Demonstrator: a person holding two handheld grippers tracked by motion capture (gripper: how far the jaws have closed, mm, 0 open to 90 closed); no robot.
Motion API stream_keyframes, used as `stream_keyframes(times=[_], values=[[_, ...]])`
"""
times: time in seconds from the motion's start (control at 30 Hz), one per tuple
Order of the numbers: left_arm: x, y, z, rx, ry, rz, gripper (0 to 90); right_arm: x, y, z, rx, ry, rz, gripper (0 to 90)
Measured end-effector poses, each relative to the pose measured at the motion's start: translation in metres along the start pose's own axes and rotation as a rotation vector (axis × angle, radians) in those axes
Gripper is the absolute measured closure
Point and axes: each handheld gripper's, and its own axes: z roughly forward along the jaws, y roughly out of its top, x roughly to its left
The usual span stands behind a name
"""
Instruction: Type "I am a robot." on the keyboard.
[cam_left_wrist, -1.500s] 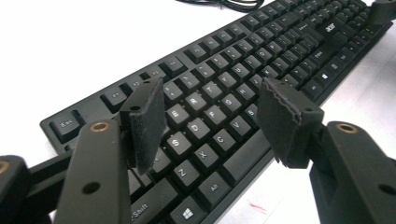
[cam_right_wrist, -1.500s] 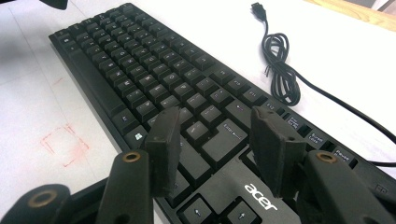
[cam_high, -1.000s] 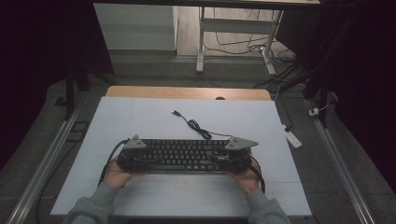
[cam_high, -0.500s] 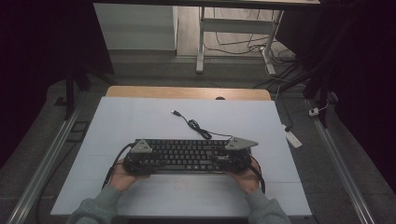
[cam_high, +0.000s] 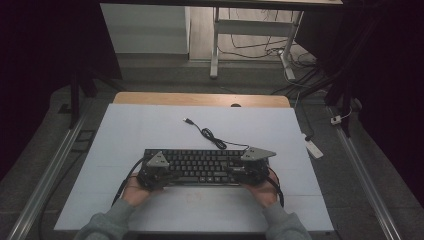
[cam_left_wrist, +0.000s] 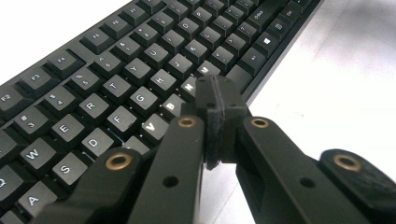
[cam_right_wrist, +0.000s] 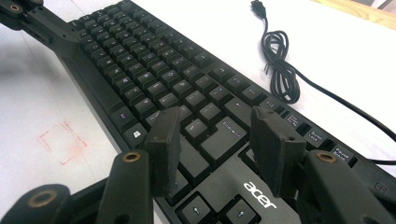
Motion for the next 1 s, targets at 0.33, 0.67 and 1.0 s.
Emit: stream_keyframes(times=[0.33, 0.67, 1.0], values=[[-0.004, 0.0, 0.008, 0.02, 0.004, 0.015, 88.9, 0.001, 0.0, 0.0, 0.001, -0.002, -0.003, 53.1], [-0.005, -0.001, 0.016, 0.042, 0.008, 0.021, 88.9, 0.001, 0.0, 0.001, 0.005, -0.005, -0.004, 53.0], [-0.002, -0.003, 0.02, 0.055, 0.027, 0.017, 88.9, 0.001, 0.0, 0.001, 0.004, -0.004, -0.004, 53.0]])
